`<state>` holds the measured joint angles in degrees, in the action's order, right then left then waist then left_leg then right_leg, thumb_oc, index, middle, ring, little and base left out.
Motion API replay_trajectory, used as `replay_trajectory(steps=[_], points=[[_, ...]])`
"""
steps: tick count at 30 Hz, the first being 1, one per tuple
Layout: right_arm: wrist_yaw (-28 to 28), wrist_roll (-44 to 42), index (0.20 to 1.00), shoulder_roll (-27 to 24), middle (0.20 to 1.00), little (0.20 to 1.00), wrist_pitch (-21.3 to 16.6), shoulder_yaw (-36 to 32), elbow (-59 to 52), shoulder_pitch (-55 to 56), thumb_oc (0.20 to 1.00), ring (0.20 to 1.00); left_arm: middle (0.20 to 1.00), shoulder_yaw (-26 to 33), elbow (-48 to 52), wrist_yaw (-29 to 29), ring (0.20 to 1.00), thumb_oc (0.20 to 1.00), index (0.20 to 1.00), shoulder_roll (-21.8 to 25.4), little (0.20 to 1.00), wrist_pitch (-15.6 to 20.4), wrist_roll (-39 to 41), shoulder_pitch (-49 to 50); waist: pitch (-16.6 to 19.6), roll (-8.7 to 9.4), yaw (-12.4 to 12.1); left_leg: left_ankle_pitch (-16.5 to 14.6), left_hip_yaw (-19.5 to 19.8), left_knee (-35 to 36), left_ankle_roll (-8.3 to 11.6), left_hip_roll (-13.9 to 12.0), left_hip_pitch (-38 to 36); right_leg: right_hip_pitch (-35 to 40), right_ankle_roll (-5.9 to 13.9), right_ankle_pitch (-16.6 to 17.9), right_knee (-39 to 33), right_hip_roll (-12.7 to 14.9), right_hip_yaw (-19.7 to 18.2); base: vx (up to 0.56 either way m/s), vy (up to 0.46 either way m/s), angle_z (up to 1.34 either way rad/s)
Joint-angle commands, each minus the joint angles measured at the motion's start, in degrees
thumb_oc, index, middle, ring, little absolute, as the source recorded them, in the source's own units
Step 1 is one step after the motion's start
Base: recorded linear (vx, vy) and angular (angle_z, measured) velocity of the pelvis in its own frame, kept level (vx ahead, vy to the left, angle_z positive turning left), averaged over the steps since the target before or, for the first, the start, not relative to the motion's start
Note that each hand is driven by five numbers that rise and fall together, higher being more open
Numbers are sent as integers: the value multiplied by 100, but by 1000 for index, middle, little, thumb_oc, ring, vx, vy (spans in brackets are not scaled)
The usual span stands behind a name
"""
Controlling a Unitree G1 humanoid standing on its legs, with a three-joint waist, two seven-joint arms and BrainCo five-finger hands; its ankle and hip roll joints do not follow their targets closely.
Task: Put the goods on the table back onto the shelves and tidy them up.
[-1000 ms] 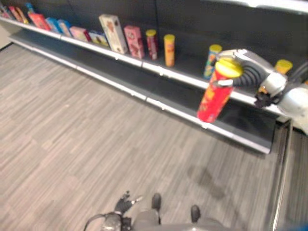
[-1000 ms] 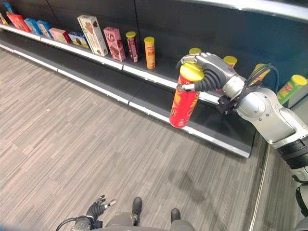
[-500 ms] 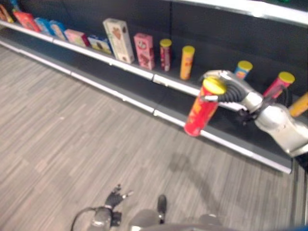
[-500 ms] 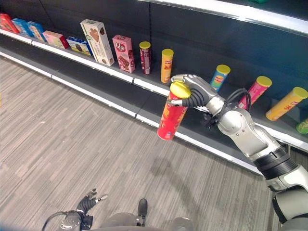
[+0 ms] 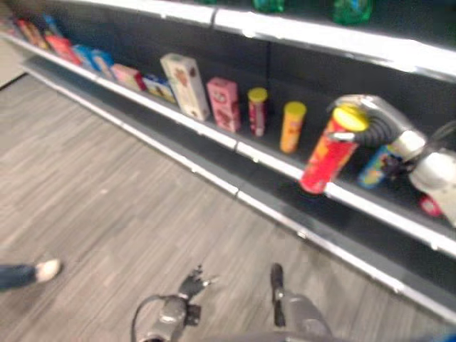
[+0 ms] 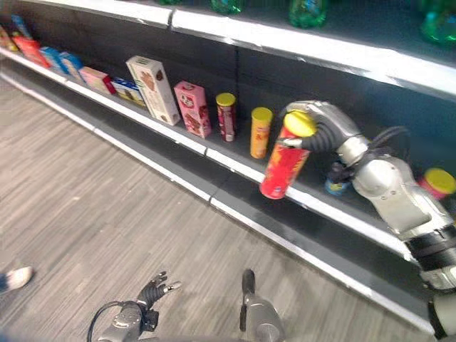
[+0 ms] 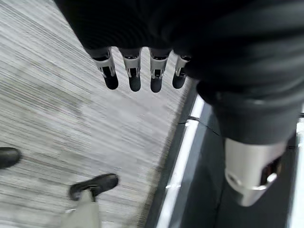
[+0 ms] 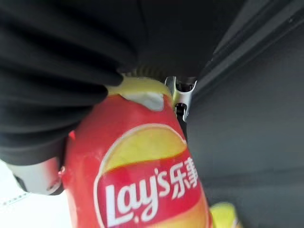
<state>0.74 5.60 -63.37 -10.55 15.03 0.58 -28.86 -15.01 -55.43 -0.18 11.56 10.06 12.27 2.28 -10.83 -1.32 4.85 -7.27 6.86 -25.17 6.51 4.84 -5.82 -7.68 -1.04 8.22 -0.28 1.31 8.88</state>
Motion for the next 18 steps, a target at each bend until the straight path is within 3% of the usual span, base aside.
replay_trajectory(steps=[1,3,6,10,12,18], points=[[333,138,200,-107,200,200,-116,-587,-562,345,200,200,1000,14,309,57,1000,1000,1000,370,1000,43,-271,170,54,259,3,927,-549,-1423,305,-246,1010,780,567,-497,-410,34,-495,216,-32,-63],[291,183,200,-141,200,200,-147,-667,-712,518,200,200,1000,44,292,50,1000,1000,1000,386,1000,30,-329,243,7,271,-104,548,-759,-381,32,-501,1126,952,649,-603,-466,106,-682,243,40,-68],[268,255,200,-39,200,200,-200,-487,-733,482,200,200,1000,170,263,86,1000,1000,1000,431,1000,70,-300,405,8,105,-275,384,-254,1772,-120,-533,882,971,742,-774,-410,114,-953,176,134,-85],[268,480,200,39,200,200,-170,-532,-692,538,200,200,1000,263,178,129,1000,1000,1000,448,1000,97,-260,435,-43,9,-274,412,-171,2054,-137,-470,739,894,762,-815,-257,193,-1019,42,92,-95],[312,626,200,176,200,200,-147,-335,-669,320,200,200,1000,326,158,179,1000,1000,1000,511,1000,116,-287,438,-73,-56,-269,383,-320,2363,-269,-400,649,661,844,-706,-236,287,-1243,-8,192,-37],[283,768,200,500,200,200,-143,177,-531,-99,200,200,1000,306,-122,235,1000,1000,1000,560,1000,117,-443,304,-54,-16,-281,278,-557,2435,-413,-319,643,473,974,-586,-280,394,-1521,3,122,-24]])
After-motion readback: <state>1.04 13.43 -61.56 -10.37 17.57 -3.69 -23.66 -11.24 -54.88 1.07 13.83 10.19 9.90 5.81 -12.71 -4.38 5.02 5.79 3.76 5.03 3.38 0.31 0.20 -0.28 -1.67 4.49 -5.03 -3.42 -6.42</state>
